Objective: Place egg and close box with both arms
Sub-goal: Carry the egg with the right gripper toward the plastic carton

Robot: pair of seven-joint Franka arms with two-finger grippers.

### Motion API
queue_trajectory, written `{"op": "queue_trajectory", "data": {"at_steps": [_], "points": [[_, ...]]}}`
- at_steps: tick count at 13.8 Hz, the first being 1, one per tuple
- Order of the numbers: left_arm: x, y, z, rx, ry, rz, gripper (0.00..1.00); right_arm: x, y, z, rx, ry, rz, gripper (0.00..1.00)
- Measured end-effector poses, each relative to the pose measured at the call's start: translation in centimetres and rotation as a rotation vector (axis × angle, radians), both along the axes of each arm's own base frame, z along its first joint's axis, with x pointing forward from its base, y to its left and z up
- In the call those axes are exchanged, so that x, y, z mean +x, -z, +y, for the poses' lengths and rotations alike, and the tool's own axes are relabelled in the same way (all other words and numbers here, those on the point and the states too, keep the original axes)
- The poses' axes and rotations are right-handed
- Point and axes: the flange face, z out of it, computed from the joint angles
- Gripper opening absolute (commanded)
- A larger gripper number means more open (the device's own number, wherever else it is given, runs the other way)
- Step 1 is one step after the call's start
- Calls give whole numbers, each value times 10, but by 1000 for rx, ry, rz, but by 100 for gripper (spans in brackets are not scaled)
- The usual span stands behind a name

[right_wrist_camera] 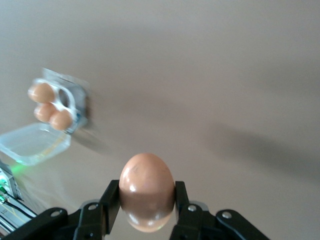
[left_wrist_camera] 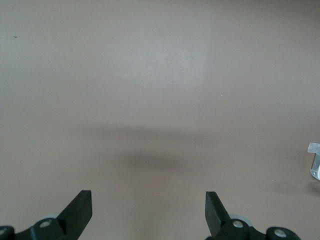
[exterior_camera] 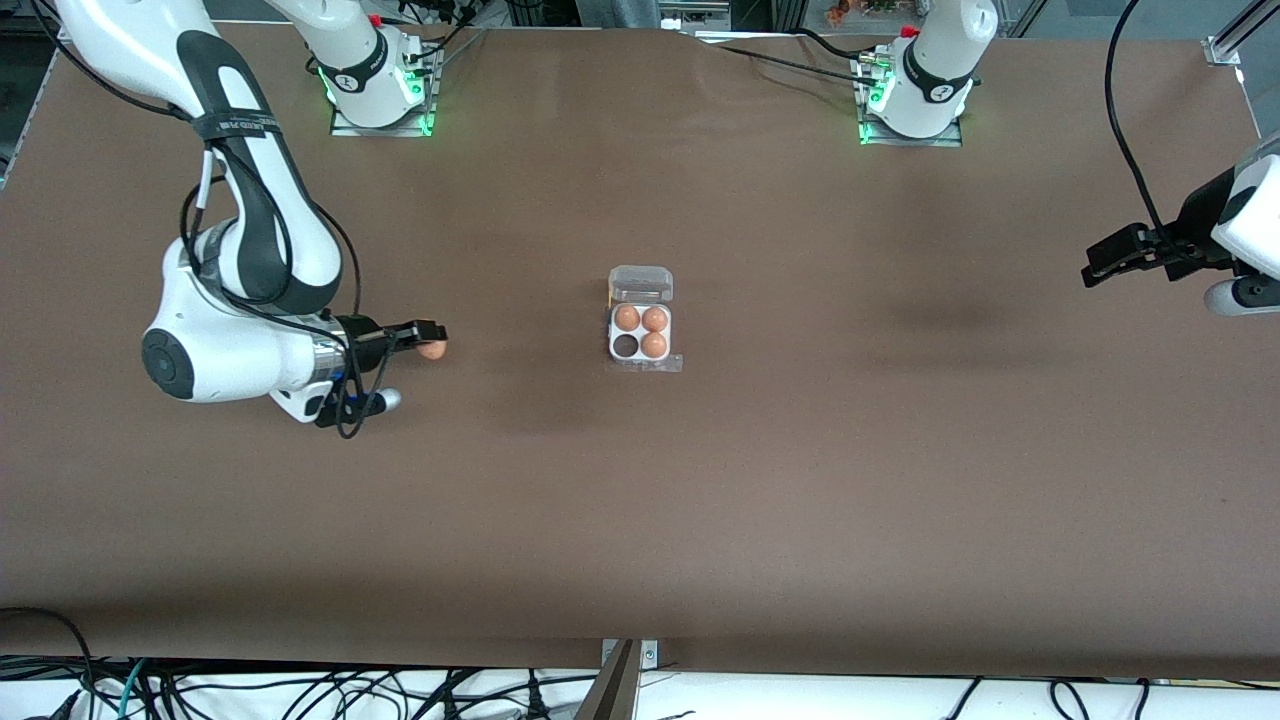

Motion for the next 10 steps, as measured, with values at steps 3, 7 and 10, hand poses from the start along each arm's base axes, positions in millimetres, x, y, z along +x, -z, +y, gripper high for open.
{"op": "queue_trajectory", "data": {"at_steps": [3,7,10], "points": [[-1,1,0,0,0,11,100,6,12,38,157,-81,-153,34],[-1,3,0,0,0,18,100,4,38,69,339,-211,-354,34],[-1,3,0,0,0,22,100,2,61,76,493,-278,-509,34]]}}
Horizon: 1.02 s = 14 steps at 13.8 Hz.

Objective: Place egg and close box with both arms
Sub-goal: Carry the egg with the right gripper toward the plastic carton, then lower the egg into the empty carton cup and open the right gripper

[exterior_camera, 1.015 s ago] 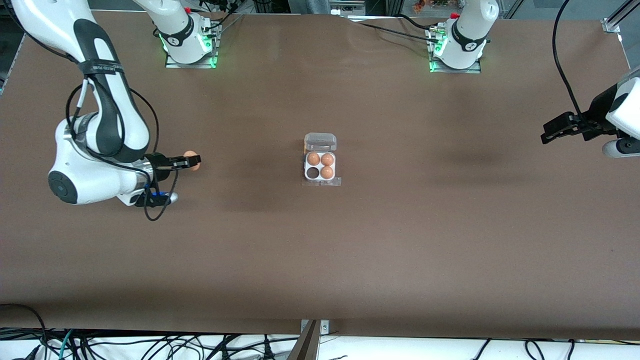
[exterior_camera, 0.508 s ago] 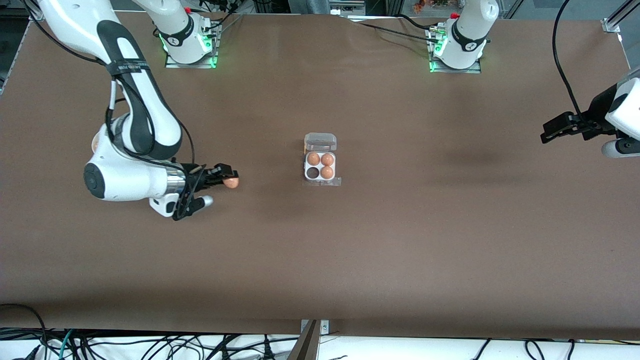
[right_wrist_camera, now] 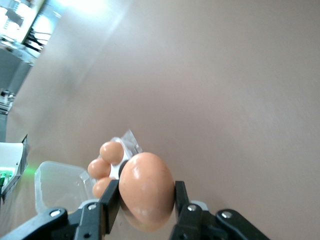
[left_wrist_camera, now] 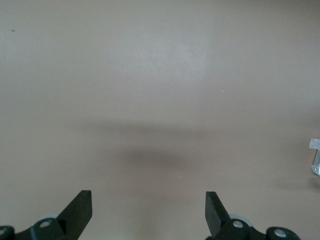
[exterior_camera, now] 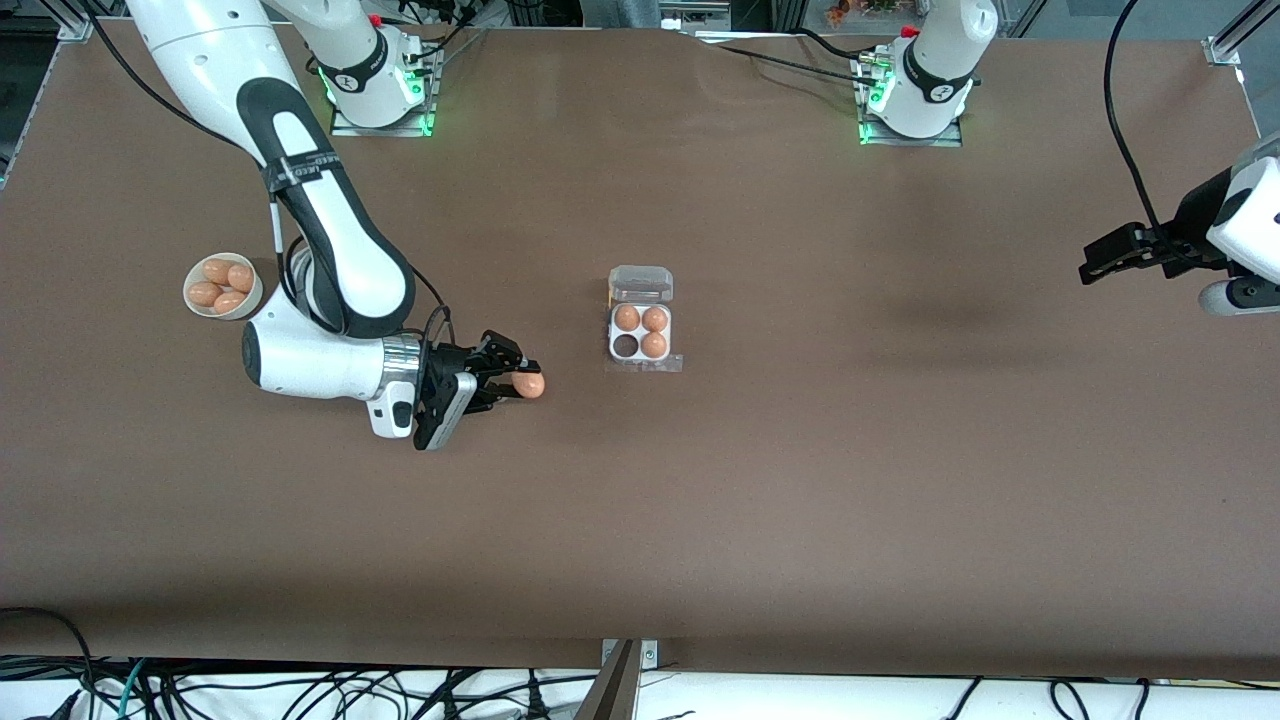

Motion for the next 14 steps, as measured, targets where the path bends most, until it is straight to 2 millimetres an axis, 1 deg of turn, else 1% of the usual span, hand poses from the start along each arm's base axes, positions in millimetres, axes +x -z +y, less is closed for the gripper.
{"op": "queue_trajectory", "data": {"at_steps": [2,5,7,9,11,13,14], "points": [[0,0,0,0,1,1,100,-5,9,10,54,-40,-64,34],[0,0,0,0,4,1,100,-17,23,32,140,-126,-184,34],[0,0,0,0,5,2,100,-23,37,43,210,-164,-279,33],[0,0,0,0,5,2,100,-31,56,55,279,-167,-352,33],[0,0,0,0,5,2,100,-42,73,72,326,-170,-399,29],[0,0,0,0,5,2,100,-52,82,87,340,-203,-426,28],[0,0,0,0,5,2,100,-54,82,91,343,-217,-437,26]]}}
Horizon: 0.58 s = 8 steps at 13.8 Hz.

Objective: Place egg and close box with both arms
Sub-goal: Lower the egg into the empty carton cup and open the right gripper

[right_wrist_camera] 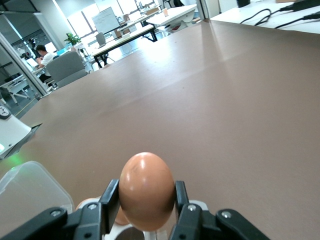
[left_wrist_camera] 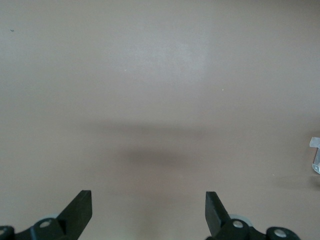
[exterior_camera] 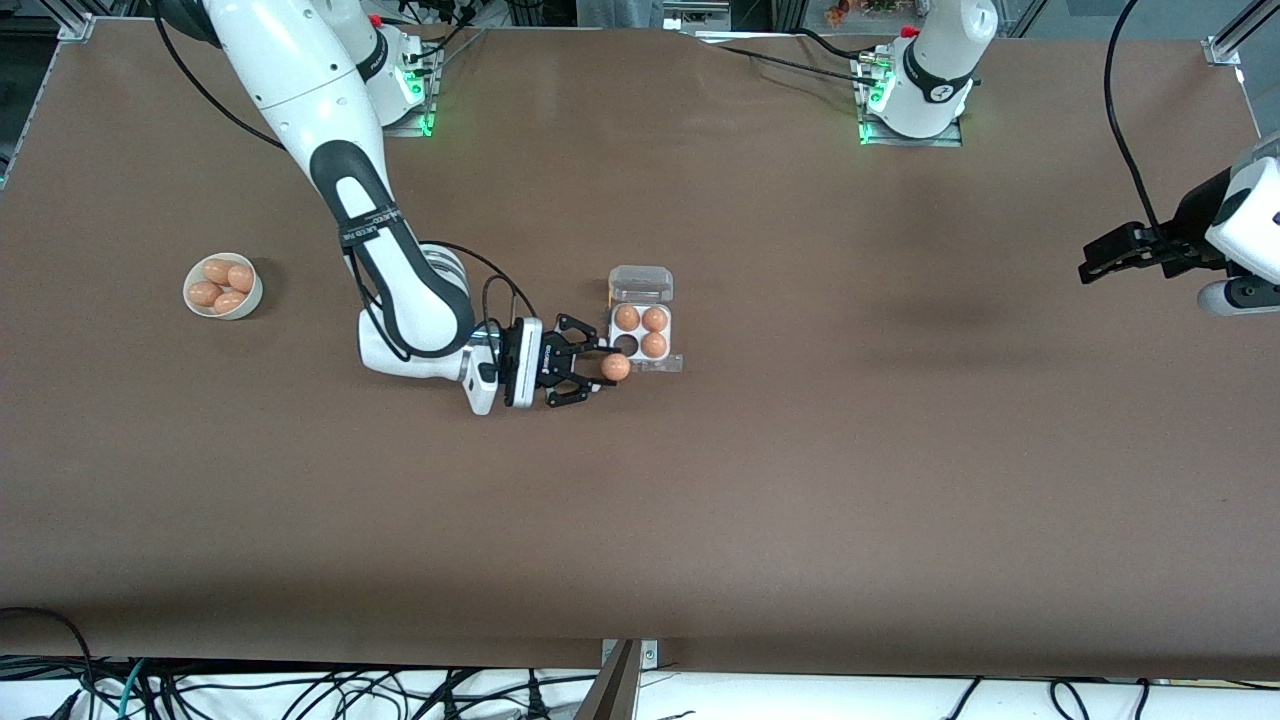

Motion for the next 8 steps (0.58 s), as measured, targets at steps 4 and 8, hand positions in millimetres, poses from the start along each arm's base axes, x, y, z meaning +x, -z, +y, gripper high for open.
{"op": "queue_trajectory", "data": {"at_steps": [4,8], "points": [[0,0,0,0,0,1,100,-9,3,9,1,-48,-56,20],[0,1,0,0,0,1,100,-19,12,9,-7,-65,-58,20]]}}
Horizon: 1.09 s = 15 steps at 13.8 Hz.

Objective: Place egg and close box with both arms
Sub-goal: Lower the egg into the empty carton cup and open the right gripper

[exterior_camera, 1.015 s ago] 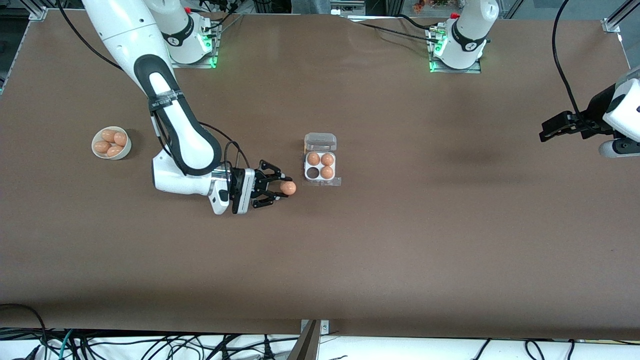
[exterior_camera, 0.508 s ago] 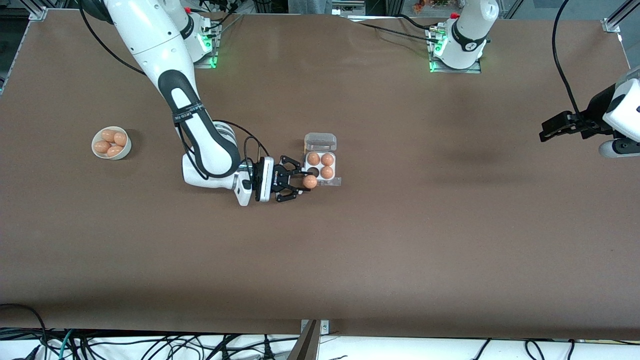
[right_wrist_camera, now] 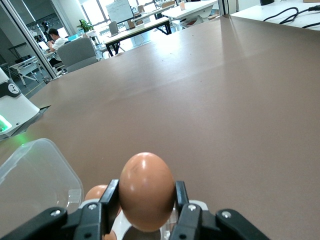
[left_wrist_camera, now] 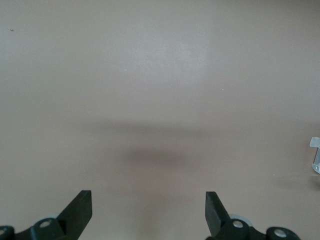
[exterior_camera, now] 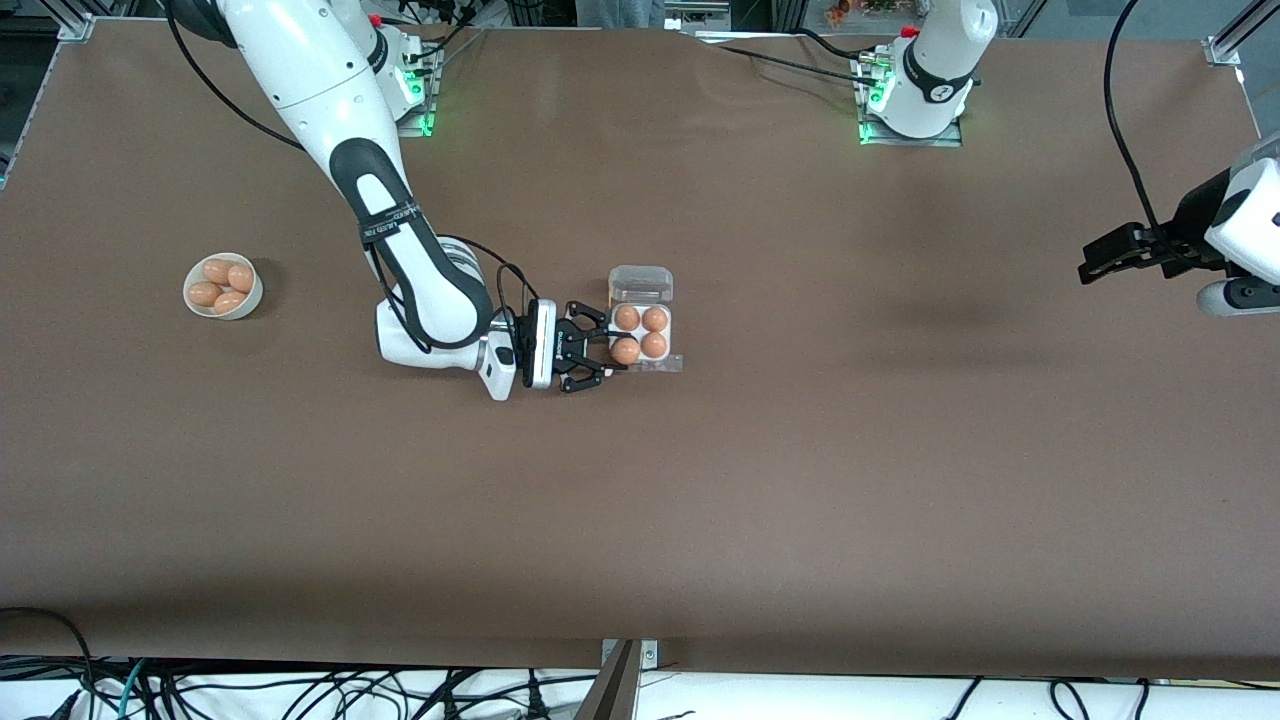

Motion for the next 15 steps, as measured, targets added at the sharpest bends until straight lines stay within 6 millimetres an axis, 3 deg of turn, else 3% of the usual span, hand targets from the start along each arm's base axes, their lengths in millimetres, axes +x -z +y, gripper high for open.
{"op": "queue_trajectory", "data": {"at_steps": [5,8,9,10,11,15], "points": [[0,0,0,0,0,0,100,-12,7,6,-2,-29,-8,21],[0,0,0,0,0,0,100,-20,12,9,-1,-49,-17,30],[0,0,0,0,0,0,100,-21,13,9,-1,-51,-17,53],[0,0,0,0,0,0,100,-22,13,10,0,-53,-17,69],[0,0,0,0,0,0,100,-22,13,11,2,-54,-17,100],[0,0,0,0,0,0,100,-21,11,12,5,-39,4,100]]}}
